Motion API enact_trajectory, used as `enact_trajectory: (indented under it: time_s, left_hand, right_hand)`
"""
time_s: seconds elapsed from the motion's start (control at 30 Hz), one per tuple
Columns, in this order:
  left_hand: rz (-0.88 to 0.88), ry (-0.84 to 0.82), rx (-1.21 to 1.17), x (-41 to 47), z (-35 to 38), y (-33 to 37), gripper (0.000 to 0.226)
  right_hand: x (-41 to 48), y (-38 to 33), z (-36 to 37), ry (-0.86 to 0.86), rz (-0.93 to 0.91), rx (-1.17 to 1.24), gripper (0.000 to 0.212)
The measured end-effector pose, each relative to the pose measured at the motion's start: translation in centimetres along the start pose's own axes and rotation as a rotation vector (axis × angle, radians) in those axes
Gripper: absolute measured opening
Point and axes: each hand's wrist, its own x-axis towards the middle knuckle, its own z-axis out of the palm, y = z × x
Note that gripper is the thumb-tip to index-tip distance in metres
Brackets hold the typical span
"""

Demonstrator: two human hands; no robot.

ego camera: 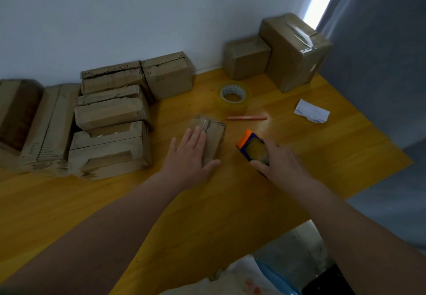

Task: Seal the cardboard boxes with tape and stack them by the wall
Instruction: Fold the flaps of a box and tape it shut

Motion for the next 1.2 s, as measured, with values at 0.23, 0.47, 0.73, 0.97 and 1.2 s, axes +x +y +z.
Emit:
enact_trajectory:
  time_s: [0.23, 0.47, 0.73, 0.97, 1.2]
  left_hand:
    - [-0.095, -0.01, 0.019, 1.2, 0.6, 0.6, 0.093]
    - [-0.177, -0.009, -0.078, -0.1, 0.9, 0.5, 0.099]
    - [-0.171, 0.273, -0.157, -1.9, -1.3, 0.2, 0.103]
    - [0.026, 0.417, -0.497, -3.4, -4.2, 0.0, 0.108]
    - [0.079, 0.345, -0.506, -4.2, -2.4, 0.7, 0.121]
  right_hand:
    - [-0.3, 1.4, 2.8, -0.023, 0.01, -0.219, 0.071]
    - [-0.5, 1.6, 3.1, -0.062, -0.027, -0.247, 0.079]
    - [-0.3, -4.0, -0.2, 0.183, -0.336, 0.07, 0.069]
    - [-0.9, -7.0, -1.1, 0.02, -0.496, 0.487, 0.044]
    - [-1.5, -5.3, 0.8, -0.281, -0.269, 0.701, 0.034]
